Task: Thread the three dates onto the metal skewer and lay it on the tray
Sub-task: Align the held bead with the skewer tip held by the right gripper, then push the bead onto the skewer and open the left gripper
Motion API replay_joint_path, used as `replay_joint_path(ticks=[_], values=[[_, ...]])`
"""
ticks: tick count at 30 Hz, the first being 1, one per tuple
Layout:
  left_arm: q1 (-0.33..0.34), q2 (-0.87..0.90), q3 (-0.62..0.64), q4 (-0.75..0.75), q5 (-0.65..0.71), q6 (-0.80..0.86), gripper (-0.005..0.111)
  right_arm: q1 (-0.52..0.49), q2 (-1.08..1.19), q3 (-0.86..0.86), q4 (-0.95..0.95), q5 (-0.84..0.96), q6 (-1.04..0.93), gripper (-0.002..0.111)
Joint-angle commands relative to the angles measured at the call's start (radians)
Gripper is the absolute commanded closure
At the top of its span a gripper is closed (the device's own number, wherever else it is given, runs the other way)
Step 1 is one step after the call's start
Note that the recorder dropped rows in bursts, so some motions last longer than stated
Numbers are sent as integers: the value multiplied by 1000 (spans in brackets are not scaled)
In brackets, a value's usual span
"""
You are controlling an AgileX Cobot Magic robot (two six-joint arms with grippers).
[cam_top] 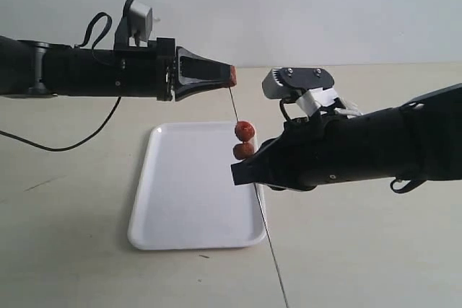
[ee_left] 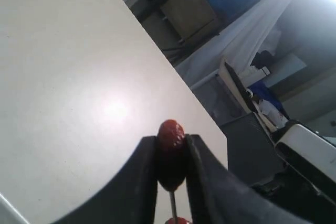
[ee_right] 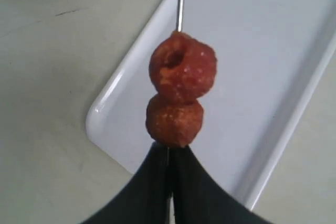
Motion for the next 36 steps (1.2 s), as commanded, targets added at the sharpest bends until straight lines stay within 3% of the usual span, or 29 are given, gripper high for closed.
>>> replay_joint_path(ticks=[1,13,25,27,32,36], values=[[-12,-3,4,76,16,12,89,2,-9,-52,13,16,-19,108],[-12,-3,4,94,16,12,89,2,68,-165,13,-17,-19,108],[-12,-3,4,98,16,19,87,2,96,-168,-2,-32,-19,108],[-12,-3,4,98,16,19,81,2,96,-168,-4,-32,-19,108],[-10,-3,4,90,16,19,53,2,96,-168,-6,-32,-19,108],[4,-3,4,77,16,19,49,2,96,-168,-10,-32,-17,108]])
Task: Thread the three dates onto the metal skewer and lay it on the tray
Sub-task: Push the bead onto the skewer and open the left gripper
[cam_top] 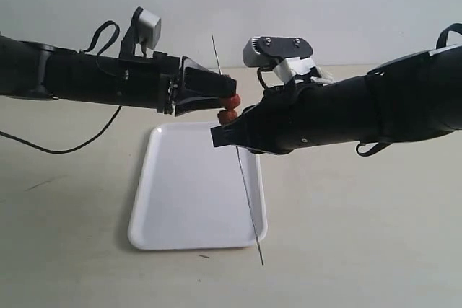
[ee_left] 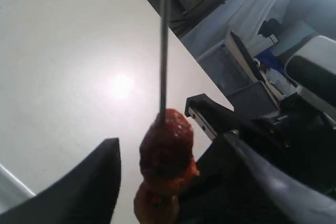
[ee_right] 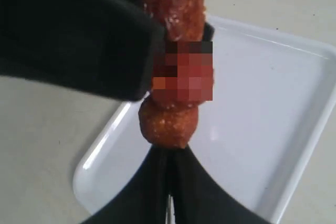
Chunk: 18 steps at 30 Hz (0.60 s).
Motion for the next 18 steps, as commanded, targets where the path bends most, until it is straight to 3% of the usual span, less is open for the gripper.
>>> replay_joint_path(ticks=[1,13,15,18], values=[[14,-1,3,-17,15,3,49,2,-3,-8,-18,7,-8,108],[167,-3,3,11,15,55,50,2,-3,-4,-217,-18,188,108],[190,-3,3,31,15,76,60,2,-3,-4,-297,-11,273,108],[212,-3,6,42,15,81,91,2,-3,-6,-443,-5,420,108]])
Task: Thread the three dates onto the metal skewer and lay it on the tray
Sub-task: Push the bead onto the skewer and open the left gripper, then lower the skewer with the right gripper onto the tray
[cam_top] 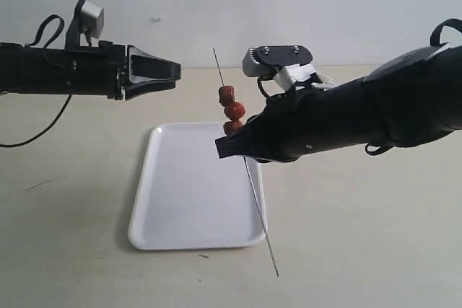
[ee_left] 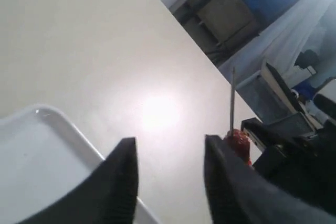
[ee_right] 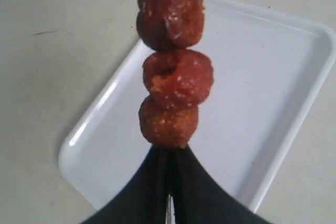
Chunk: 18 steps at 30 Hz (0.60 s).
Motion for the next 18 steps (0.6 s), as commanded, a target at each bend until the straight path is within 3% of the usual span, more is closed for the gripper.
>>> replay_joint_path(ticks=[1,2,8,12,14,18], values=[[32,-3,6,14,9,22,101,2,-3,-8,-213,11,222,108],[38,-3,6,14,9,30,106,2,-3,-16,-265,14,275,108],[38,-33,19,48,9,51,107,2,58,-125,-584,100,634,108],[38,-109,109,40,-1,123,107,2,137,-233,-781,152,863,108],[38,-232,244,-7,-228,225,107,2,227,-345,-859,264,1014,108],[38,-377,377,-131,-365,377,107,2,321,-476,-937,336,1152,108]])
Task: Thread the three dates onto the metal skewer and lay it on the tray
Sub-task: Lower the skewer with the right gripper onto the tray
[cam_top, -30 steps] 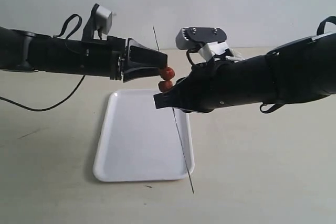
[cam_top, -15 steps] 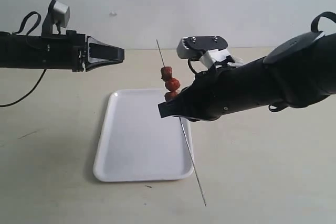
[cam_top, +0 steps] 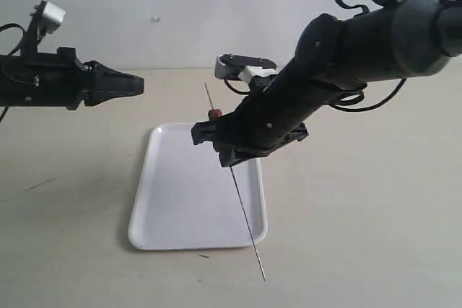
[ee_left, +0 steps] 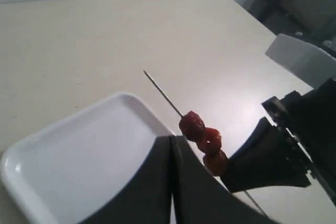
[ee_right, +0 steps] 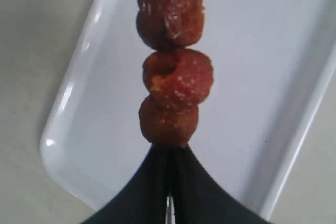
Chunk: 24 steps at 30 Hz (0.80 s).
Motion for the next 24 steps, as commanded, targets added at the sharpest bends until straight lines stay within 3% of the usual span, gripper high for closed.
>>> replay_joint_path(ticks=[1,4,24], values=[[0,-124,90,-99,-121,120,107,2,77,-126,-113,62,175,108],[0,-168,103,-99,-138,122,107,2,140,-218,-193,112,322,108],[0,-169,103,-99,-153,126,107,8,314,-368,-161,149,442,108]])
